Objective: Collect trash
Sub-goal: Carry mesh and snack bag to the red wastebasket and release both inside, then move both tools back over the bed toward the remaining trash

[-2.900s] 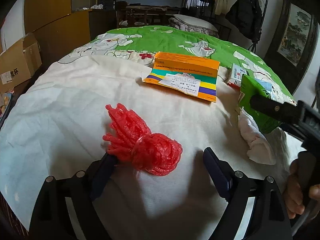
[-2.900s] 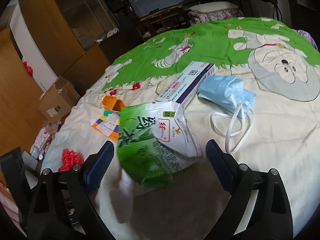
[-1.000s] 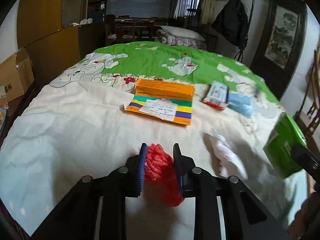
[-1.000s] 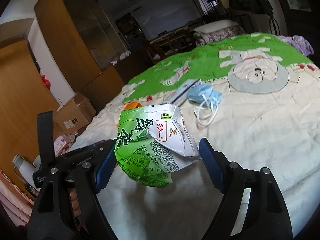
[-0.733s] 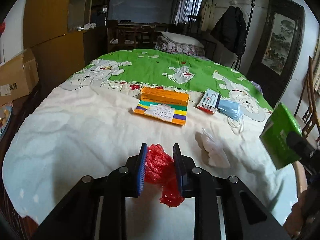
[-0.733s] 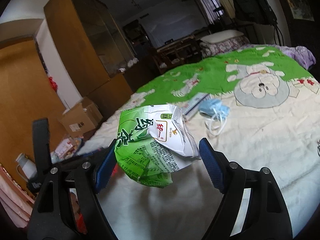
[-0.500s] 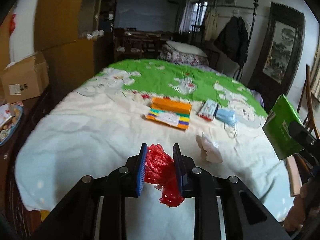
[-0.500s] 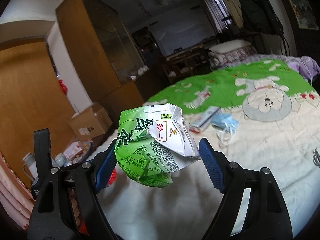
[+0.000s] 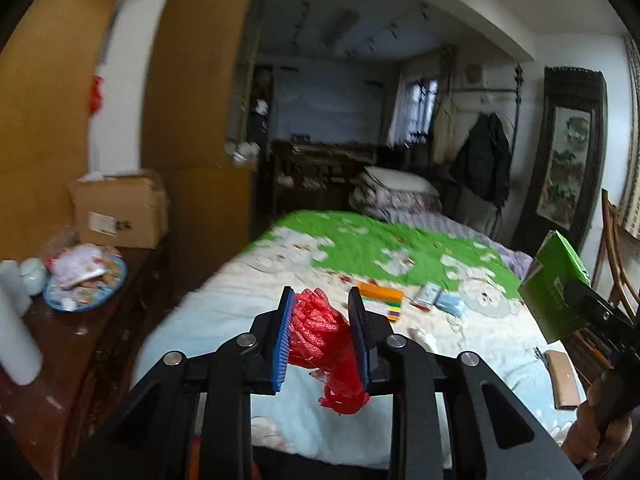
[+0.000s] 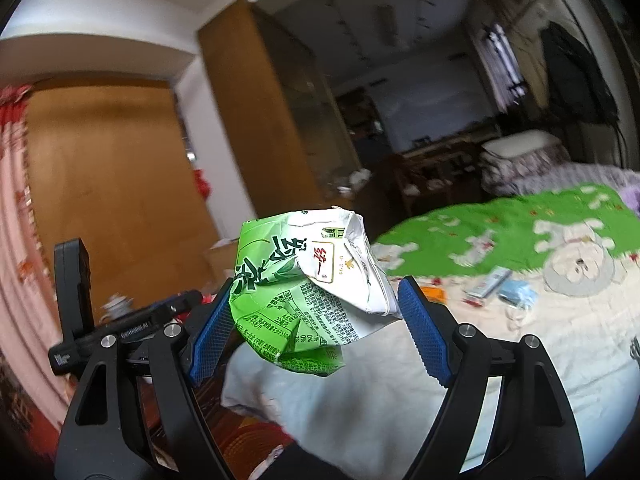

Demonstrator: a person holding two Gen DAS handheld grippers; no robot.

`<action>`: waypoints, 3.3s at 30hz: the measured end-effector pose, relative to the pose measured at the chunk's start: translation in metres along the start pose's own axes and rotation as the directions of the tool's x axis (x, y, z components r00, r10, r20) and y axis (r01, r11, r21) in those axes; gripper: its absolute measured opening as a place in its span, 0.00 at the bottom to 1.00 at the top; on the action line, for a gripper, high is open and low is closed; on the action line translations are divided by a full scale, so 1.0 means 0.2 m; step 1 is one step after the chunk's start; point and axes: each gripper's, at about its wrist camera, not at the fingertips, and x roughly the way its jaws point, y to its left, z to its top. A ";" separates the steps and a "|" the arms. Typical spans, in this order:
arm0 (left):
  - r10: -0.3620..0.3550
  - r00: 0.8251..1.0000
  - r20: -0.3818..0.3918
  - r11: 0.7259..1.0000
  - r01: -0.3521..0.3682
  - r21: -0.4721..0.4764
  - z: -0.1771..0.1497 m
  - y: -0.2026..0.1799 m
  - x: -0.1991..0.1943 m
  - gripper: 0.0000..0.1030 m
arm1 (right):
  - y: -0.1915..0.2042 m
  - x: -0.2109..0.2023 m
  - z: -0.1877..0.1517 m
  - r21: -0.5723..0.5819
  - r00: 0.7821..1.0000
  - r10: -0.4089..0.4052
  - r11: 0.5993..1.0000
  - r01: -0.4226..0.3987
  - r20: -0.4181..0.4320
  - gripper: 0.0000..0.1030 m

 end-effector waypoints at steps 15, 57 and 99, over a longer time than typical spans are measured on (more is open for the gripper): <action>0.184 0.935 -0.304 0.962 -0.235 -0.141 -0.57 0.66 0.09 0.60 | 0.27 0.24 -0.26 -0.001 0.960 0.139 0.990 -0.144 -0.245 0.75; 0.283 0.801 -0.527 0.731 -0.536 -0.422 -1.15 1.47 0.22 0.94 | 0.74 1.27 -1.04 0.004 0.613 0.162 0.968 -0.250 -0.773 0.79; 0.171 0.973 -0.151 0.971 -0.141 0.192 -0.34 -0.34 0.41 0.94 | -0.45 0.23 -0.21 0.138 0.956 -0.146 0.973 0.185 -0.254 0.88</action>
